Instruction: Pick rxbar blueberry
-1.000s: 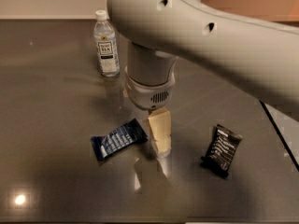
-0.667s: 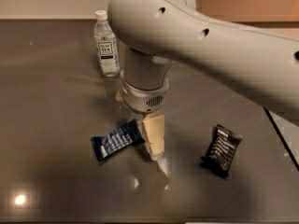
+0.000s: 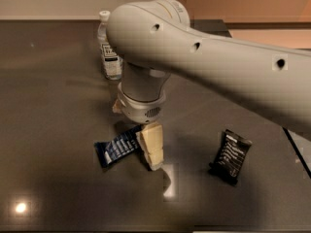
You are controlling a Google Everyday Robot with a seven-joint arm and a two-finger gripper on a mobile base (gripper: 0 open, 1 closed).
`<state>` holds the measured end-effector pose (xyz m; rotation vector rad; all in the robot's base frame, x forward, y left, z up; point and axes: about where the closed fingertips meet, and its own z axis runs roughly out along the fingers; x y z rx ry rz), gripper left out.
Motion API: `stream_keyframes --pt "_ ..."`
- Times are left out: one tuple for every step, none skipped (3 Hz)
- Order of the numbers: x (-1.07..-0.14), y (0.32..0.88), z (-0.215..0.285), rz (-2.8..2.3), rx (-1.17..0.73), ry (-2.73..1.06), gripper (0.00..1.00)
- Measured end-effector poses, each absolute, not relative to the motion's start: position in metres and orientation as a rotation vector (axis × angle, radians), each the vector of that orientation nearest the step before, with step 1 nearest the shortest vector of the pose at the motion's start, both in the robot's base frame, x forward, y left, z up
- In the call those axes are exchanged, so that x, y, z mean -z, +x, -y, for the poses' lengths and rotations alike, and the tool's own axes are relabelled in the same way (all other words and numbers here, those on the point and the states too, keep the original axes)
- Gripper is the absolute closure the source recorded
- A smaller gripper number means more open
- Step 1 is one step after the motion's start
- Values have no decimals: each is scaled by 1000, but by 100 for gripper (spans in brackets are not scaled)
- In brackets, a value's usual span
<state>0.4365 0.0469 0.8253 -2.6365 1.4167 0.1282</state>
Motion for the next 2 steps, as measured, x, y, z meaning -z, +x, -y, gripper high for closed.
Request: stream_keyframes --pt "-825 436 -47 -1417 -128 -2636 0" --pt "-825 437 -48 -1402 -148 -2663 0"
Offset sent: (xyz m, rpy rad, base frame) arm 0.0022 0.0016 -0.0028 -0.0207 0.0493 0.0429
